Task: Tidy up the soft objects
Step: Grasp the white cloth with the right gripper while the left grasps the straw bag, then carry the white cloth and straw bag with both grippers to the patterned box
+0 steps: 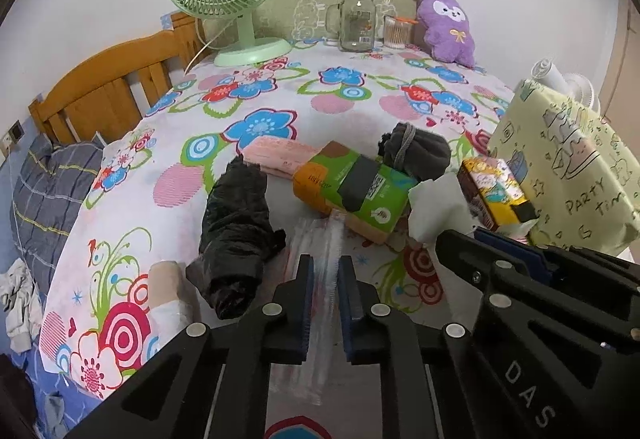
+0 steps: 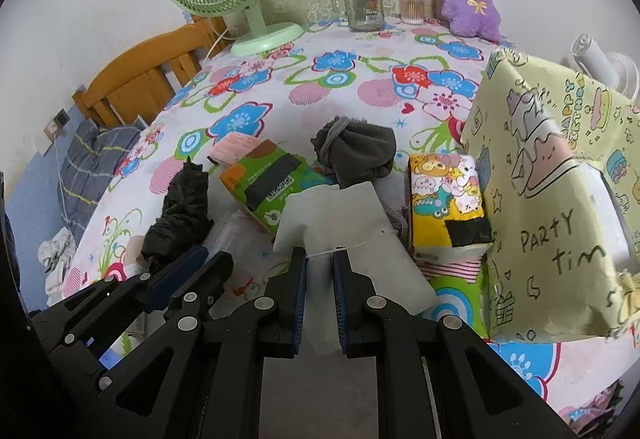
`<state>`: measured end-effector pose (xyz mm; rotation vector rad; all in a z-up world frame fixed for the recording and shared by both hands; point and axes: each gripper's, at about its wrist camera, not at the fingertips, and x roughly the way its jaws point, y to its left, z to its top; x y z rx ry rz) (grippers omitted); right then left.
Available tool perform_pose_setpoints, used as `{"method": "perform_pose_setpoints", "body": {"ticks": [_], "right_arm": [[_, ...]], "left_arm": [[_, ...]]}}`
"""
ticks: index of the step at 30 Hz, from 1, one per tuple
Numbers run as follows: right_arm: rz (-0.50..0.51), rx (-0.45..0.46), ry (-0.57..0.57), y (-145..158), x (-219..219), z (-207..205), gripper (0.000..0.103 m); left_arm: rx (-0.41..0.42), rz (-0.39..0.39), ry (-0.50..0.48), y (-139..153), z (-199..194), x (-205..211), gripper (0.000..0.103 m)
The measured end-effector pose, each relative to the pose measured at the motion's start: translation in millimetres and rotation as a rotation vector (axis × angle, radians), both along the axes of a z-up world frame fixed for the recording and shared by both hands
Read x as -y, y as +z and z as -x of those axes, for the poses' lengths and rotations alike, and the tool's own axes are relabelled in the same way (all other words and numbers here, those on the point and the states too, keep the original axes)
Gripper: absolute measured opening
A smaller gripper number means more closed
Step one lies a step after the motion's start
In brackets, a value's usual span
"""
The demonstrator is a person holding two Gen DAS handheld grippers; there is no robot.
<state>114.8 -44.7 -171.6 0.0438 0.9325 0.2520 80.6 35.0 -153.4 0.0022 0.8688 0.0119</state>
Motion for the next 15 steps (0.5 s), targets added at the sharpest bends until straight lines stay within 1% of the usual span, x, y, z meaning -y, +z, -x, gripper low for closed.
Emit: {"method": "perform_pose_setpoints", "body": {"ticks": [3, 15], "right_arm": [[-0.006, 0.014, -0.002, 6, 1, 1, 0.016], [-0.027, 0.078, -0.01, 37, 7, 5, 0.016]], "left_arm": [[0.008, 0.009, -0.006, 6, 0, 1, 0.005], [0.058, 0.021, -0.025, 36, -1, 4, 0.004]]}}
